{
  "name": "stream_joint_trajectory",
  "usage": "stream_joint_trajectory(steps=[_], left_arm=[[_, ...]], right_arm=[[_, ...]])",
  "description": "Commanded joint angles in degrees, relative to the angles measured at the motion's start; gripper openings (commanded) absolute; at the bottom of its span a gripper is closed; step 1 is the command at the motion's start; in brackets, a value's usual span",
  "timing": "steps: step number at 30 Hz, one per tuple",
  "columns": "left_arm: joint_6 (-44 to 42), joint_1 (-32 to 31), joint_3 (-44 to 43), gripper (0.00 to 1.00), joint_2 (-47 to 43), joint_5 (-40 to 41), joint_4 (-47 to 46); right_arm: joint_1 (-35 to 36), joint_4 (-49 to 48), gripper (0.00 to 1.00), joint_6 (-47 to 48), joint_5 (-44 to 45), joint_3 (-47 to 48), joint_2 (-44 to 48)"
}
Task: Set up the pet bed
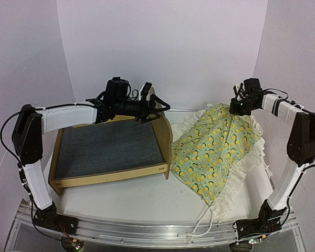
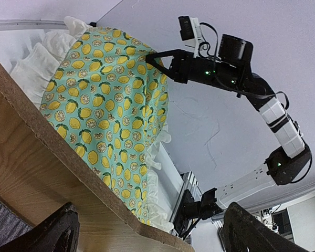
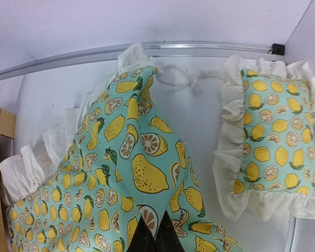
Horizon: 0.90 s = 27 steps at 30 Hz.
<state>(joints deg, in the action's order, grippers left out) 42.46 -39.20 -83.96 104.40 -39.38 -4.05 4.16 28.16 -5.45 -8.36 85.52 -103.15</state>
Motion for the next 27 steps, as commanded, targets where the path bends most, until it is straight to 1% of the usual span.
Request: stream_joint_trajectory(steps=[1, 5, 6, 8, 10, 12, 14, 16, 19, 21, 24, 27], left_arm=[[1.01, -1.68, -7.39, 0.95, 3.98, -1.75, -3.25], [1.7, -3.13, -15.06, 0.95, 9.74, -2.96, -3.35], [1.86, -3.5, -17.26, 0.95, 11.4, -3.14, -3.4], [2.49, -4.28, -22.11, 0.95, 14.91, -3.55, -3.44], [3.47, -5.06, -28.65, 0.96, 18.94, -4.0, -3.48], [4.25, -5.99, -35.05, 0.96, 23.34, -4.72, -3.55], [5.23, -6.55, -40.46, 0.96, 27.13, -5.57, -3.5], [5.75, -6.72, -43.8, 0.95, 29.66, -5.96, -3.57], [2.77, -6.36, -42.46, 0.94, 27.22, -5.2, -2.06], [-2.38, -5.89, -38.03, 0.94, 22.16, -3.45, 0.74], [-10.85, -4.66, -28.22, 0.95, 11.57, 1.32, 6.72], [-14.58, -1.95, -16.16, 0.97, 0.73, 4.63, 7.7]], right_arm=[[0.03, -3.11, 0.0, -3.26, 11.96, 1.32, 9.07], [0.05, -4.24, 0.0, -2.82, 24.6, 3.32, 14.88], [0.02, -4.89, 0.0, -2.43, 26.22, 3.82, 16.36], [0.02, -7.24, 0.0, -1.23, 26.68, 4.41, 19.94], [0.05, -9.87, 0.0, -1.08, 25.36, 4.92, 22.99], [0.05, -13.22, 0.0, -1.5, 21.61, 5.22, 25.84], [0.0, -16.98, 0.0, -1.97, 15.79, 5.15, 28.43], [0.01, -22.42, 0.0, -2.41, 7.94, 4.27, 30.54], [-0.02, -30.44, 0.0, -3.77, -0.48, 3.56, 32.43], [0.03, -34.27, 0.0, -5.03, -5.48, 4.89, 32.58], [0.04, -40.33, 0.0, -9.67, -12.45, 7.57, 31.53], [-0.02, -46.79, 0.0, -17.48, -18.19, 11.95, 28.82]])
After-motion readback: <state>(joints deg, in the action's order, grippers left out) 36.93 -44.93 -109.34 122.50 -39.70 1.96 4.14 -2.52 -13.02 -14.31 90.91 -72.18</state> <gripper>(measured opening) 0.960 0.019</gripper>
